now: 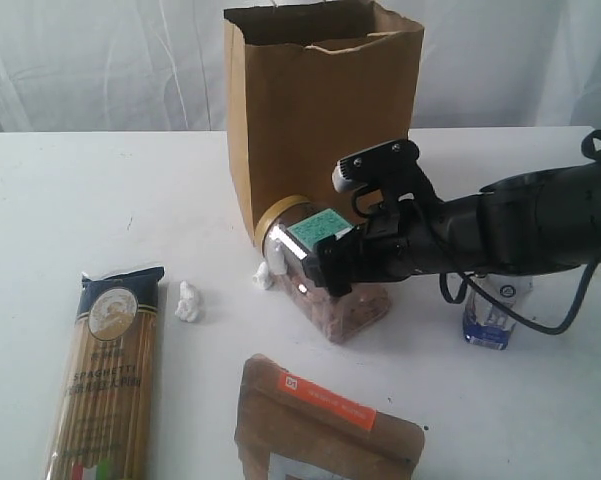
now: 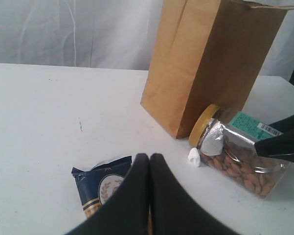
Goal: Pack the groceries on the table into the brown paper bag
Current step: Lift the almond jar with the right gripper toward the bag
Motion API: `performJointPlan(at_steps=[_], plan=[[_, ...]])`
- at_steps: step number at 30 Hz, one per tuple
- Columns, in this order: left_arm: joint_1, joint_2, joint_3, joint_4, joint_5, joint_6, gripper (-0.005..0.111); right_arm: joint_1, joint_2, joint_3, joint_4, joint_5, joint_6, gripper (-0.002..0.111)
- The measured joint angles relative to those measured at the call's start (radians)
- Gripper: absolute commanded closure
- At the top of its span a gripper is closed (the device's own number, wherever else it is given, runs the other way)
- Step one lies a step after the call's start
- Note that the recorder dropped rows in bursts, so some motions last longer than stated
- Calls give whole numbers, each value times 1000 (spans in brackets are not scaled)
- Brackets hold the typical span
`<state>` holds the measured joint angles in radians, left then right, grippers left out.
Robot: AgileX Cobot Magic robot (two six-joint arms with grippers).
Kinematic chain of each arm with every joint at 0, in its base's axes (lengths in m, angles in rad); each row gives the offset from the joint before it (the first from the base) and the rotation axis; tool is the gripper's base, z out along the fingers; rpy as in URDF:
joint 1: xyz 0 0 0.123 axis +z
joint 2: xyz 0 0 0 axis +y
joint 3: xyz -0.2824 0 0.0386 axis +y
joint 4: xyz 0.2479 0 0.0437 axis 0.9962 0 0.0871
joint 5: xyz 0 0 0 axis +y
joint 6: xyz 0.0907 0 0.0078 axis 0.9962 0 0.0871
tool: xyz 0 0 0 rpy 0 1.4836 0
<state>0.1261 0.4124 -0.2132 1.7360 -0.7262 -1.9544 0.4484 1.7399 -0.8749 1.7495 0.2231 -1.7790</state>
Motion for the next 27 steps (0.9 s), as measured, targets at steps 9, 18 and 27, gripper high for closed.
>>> performJointPlan(at_steps=[9,18,27], plan=[[0,0,0,0,-37,0,107,0,0,0,-4,12,-2,27],[0,0,0,11,402,-135,107,0,0,-2,-4,25,-4,27],[2,0,1,-143,893,183,107,0,10,-55,-6,48,-91,27]])
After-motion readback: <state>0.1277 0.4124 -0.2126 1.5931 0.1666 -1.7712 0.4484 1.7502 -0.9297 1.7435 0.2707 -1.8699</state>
